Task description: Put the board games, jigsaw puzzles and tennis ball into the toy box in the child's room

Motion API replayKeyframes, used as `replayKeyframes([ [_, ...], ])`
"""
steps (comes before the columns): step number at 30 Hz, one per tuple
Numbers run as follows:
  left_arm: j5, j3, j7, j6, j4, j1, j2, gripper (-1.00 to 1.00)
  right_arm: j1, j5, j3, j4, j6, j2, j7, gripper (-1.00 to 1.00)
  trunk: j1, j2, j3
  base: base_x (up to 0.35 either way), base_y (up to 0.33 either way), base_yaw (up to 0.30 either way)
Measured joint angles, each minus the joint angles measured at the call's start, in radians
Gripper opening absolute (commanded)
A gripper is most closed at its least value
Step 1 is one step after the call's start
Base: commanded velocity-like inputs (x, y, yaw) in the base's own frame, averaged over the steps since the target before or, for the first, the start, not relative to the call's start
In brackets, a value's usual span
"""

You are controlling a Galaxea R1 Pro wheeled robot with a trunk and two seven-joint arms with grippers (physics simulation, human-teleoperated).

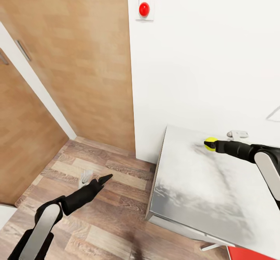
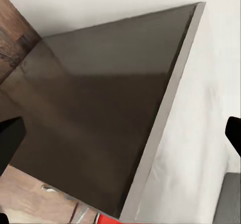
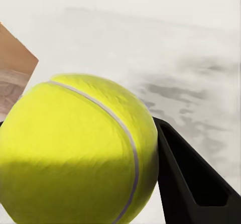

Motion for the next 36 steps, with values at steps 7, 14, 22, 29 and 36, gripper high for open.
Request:
replayKeyframes([
  [7,-0.006,-0.1,0.054,0.006,0.01,-0.165,-0.085,1.0,0.004,-0.013,-0.067,-0.003,0.013,-0.012,0.121,-1.0,0.0,0.0,0.012,0.0,0.0,0.0],
  [14,-0.004,-0.149,0.173,0.007,0.007,-0.271,-0.156,1.0,0.028,-0.012,-0.141,-0.003,0.037,-0.018,0.26,-1.0,0.0,0.0,0.023,0.0,0.0,0.0],
  [22,-0.003,-0.182,0.248,0.009,0.009,-0.319,-0.189,1.0,0.041,-0.012,-0.169,-0.004,0.037,-0.02,0.314,-1.0,0.0,0.0,0.036,0.0,0.0,0.0],
  [29,-0.004,-0.209,0.266,0.009,0.015,-0.332,-0.196,1.0,0.045,-0.011,-0.178,-0.004,0.037,-0.02,0.327,-1.0,0.0,0.0,0.048,0.0,0.0,0.0],
  [36,-0.001,-0.22,0.272,0.012,0.011,-0.334,-0.194,1.0,0.047,-0.011,-0.182,-0.004,0.037,-0.02,0.331,-1.0,0.0,0.0,0.059,0.0,0.0,0.0],
])
